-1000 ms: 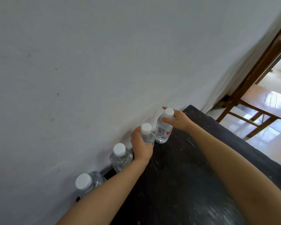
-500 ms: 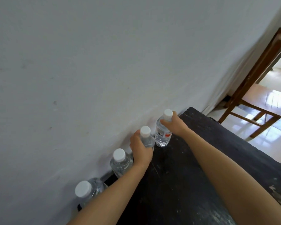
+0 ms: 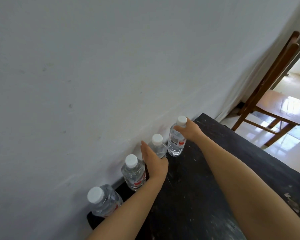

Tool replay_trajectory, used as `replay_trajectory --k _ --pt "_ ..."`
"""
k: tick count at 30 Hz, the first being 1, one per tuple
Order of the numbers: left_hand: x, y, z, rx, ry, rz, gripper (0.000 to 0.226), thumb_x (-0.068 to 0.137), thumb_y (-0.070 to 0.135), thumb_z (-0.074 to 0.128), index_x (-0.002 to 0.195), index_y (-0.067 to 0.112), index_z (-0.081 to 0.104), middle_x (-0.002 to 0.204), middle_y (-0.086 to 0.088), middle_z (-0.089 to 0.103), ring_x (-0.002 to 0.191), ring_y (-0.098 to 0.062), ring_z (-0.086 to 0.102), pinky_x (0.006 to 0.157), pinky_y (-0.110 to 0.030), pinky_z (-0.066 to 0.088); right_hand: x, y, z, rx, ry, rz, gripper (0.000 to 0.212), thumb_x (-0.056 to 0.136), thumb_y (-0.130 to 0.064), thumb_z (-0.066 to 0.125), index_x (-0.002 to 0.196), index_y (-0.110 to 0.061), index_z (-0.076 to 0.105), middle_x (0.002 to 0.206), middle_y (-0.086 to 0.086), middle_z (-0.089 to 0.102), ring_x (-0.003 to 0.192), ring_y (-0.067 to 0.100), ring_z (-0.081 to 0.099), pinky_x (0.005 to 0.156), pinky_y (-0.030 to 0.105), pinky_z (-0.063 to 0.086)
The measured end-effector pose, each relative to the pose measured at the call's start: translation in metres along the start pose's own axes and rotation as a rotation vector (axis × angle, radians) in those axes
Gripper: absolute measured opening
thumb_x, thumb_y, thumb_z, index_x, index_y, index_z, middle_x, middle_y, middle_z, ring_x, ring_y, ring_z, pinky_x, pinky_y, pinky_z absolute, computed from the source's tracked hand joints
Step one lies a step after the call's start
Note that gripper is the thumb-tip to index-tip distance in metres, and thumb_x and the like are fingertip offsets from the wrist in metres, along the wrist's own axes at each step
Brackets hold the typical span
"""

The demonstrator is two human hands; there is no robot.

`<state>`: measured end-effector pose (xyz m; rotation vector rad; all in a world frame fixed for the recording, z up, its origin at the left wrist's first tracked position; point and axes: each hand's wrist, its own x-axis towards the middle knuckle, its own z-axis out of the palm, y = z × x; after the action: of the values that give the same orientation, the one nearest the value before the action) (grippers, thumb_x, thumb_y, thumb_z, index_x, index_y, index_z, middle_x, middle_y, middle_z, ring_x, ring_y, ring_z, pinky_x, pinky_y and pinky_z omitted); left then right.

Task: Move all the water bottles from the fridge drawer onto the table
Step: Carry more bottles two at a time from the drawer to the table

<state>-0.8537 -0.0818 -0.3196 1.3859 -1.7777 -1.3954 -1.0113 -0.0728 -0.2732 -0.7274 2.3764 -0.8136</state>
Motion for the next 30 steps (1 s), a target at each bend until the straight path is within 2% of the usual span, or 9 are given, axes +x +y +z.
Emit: replay_trajectory --k 5,8,11,14,16,19,23,26,30 --pt "-0.013 -0.001 0.006 -0.018 -0.023 -0.102 0.099 0.079 -0.005 0.062 0.146 0.01 -0.009 0.157 -0.009 0.0 0.145 -0.024 0.002 0.116 -0.031 0.008 -0.003 0.002 -0.002 0.023 -0.018 0.048 0.057 0.087 -0.033 0.059 0.135 -0.01 0.036 0.128 0.011 0.052 0.118 0.028 0.051 0.091 0.034 0.042" --pt "-0.023 -0.008 0.008 0.008 -0.079 -0.184 0.099 0.08 -0.001 0.062 0.146 0.008 -0.011 0.156 -0.012 -0.003 0.145 -0.027 0.001 0.118 -0.035 0.01 -0.006 0.005 0.001 0.042 -0.035 0.058 0.063 0.086 -0.035 0.06 0.136 -0.007 0.033 0.128 0.012 0.051 0.119 0.03 0.051 0.094 0.037 0.044" --pt "-0.031 -0.015 0.011 0.023 -0.126 -0.201 0.103 0.076 0.001 0.067 0.147 0.015 -0.008 0.156 -0.011 0.003 0.144 -0.027 0.007 0.118 -0.04 0.017 -0.021 0.014 -0.001 0.043 -0.035 0.113 0.079 0.085 -0.036 0.062 0.143 -0.005 0.019 0.143 0.017 0.037 0.126 0.034 0.044 0.099 0.042 0.042" --pt "-0.037 -0.018 0.01 0.048 -0.173 -0.201 0.102 0.076 0.002 0.068 0.147 0.021 -0.002 0.155 -0.008 0.009 0.143 -0.027 0.015 0.115 -0.042 0.026 -0.037 0.033 -0.008 0.014 -0.001 0.144 0.082 0.086 -0.036 0.061 0.147 -0.008 0.013 0.152 0.015 0.025 0.135 0.034 0.033 0.106 0.044 0.036" --pt "-0.043 -0.017 0.007 0.099 -0.219 -0.202 0.101 0.077 0.005 0.068 0.147 0.02 -0.003 0.155 -0.01 0.01 0.142 -0.028 0.019 0.114 -0.041 0.028 -0.054 0.047 -0.017 0.017 0.062 0.154 0.077 0.087 -0.034 0.06 0.146 -0.009 0.017 0.151 0.014 0.029 0.135 0.033 0.035 0.106 0.043 0.036" --pt "-0.051 -0.015 0.0 0.172 -0.304 -0.213 0.099 0.08 0.011 0.066 0.147 0.018 -0.006 0.154 -0.012 0.011 0.139 -0.031 0.022 0.112 -0.039 0.031 -0.083 0.065 -0.029 0.058 0.174 0.148 0.063 0.089 -0.032 0.058 0.142 -0.01 0.03 0.141 0.015 0.044 0.123 0.03 0.049 0.099 0.04 0.043" --pt "-0.061 -0.007 -0.011 0.273 -0.369 -0.147 0.093 0.082 0.017 0.065 0.147 0.014 -0.002 0.152 -0.014 0.019 0.137 -0.032 0.027 0.111 -0.04 0.033 -0.126 0.082 -0.041 -0.048 0.226 0.092 0.054 0.089 -0.031 0.057 0.136 -0.01 0.039 0.133 0.014 0.05 0.116 0.027 0.053 0.095 0.036 0.045" --pt "-0.076 0.0 -0.023 0.341 -0.445 -0.069 0.092 0.084 0.017 0.063 0.147 0.012 -0.004 0.153 -0.014 0.016 0.139 -0.03 0.025 0.112 -0.036 0.03 -0.158 0.094 -0.048 -0.195 0.28 0.052 0.05 0.089 -0.033 0.057 0.133 -0.014 0.044 0.135 0.011 0.046 0.119 0.026 0.049 0.099 0.038 0.043" --pt "-0.097 0.0 -0.042 0.435 -0.498 0.043 0.087 0.085 0.02 0.06 0.148 0.011 0.001 0.154 -0.012 0.015 0.139 -0.027 0.026 0.112 -0.035 0.029 -0.197 0.109 -0.056 -0.467 0.311 0.0 0.049 0.089 -0.038 0.056 0.133 -0.022 0.045 0.145 0.006 0.037 0.135 0.026 0.033 0.111 0.044 0.03"
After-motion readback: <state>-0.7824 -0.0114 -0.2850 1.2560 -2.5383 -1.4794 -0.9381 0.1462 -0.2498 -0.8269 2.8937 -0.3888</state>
